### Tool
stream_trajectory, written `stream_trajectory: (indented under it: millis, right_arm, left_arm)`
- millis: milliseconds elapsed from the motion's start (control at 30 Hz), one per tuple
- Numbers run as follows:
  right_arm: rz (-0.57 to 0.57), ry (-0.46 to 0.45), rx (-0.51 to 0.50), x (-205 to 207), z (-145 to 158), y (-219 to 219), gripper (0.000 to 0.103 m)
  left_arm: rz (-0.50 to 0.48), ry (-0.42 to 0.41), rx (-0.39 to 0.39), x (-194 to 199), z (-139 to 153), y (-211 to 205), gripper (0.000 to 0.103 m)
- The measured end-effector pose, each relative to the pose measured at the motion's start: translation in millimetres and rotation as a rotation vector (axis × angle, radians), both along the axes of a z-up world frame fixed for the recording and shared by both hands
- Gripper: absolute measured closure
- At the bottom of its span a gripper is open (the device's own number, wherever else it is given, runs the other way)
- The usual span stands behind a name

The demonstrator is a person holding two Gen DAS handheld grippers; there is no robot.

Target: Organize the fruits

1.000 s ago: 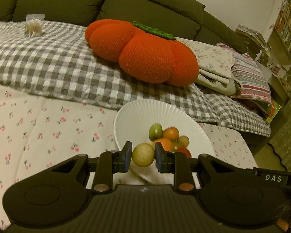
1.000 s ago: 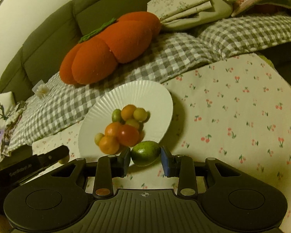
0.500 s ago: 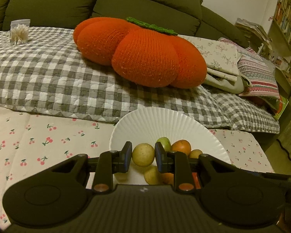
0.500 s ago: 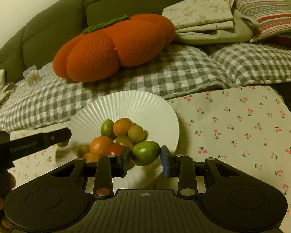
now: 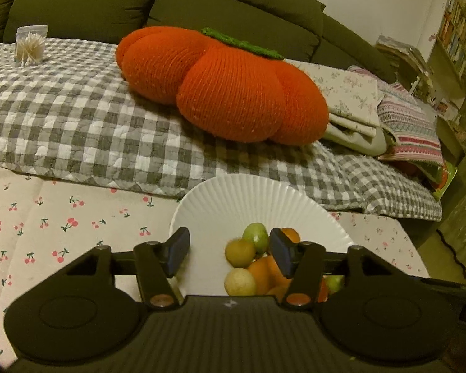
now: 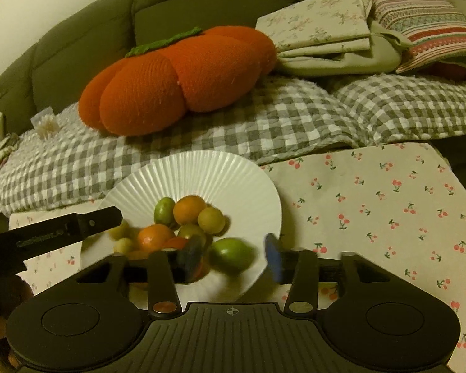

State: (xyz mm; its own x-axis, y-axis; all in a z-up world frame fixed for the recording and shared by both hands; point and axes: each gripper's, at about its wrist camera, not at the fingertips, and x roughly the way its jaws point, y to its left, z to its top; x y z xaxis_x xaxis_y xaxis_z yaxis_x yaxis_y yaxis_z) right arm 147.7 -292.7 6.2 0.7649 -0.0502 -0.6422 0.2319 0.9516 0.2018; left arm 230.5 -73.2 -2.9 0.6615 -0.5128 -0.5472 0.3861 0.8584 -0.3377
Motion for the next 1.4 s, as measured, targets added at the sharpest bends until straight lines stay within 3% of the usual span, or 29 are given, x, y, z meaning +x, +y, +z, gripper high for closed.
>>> stream_trajectory:
  millis: [267, 500, 567, 633, 967, 1100, 1233, 1400]
  right_arm:
    - [-0.027, -0.018, 0.072, -7, 8, -11, 0.055]
    - [-0.013, -0.003, 0.109, -17, 16, -6, 0.054]
    - [0.002, -0.002, 0.108, -22, 19, 1, 0.052]
    - [0.019, -0.001, 0.113, -27, 22, 8, 0.051]
    - [0.049, 0.023, 0.059, -62, 31, 41, 0.044]
    - [0.061, -0.003, 0.014, -83, 43, 52, 0.034]
    - [0.069, -0.026, -0.016, -108, 53, 61, 0.031]
    - [0.067, -0.041, -0.018, -136, 58, 71, 0.019]
  left_arm:
    - [0.026, 0.023, -0.015, -10, 9, 9, 0.047]
    - [0.073, 0.028, 0.06, -38, 21, 12, 0.045]
    - [0.086, 0.019, 0.091, -47, 25, 14, 0.042]
    - [0.099, 0.005, 0.134, -56, 29, 15, 0.032]
    - [0.164, -0.027, 0.207, -104, 47, 37, 0.024]
    - [0.195, -0.021, 0.214, -126, 50, 49, 0.017]
    - [0.205, -0.009, 0.204, -147, 52, 58, 0.013]
    - [0.221, -0.027, 0.244, -175, 51, 63, 0.011]
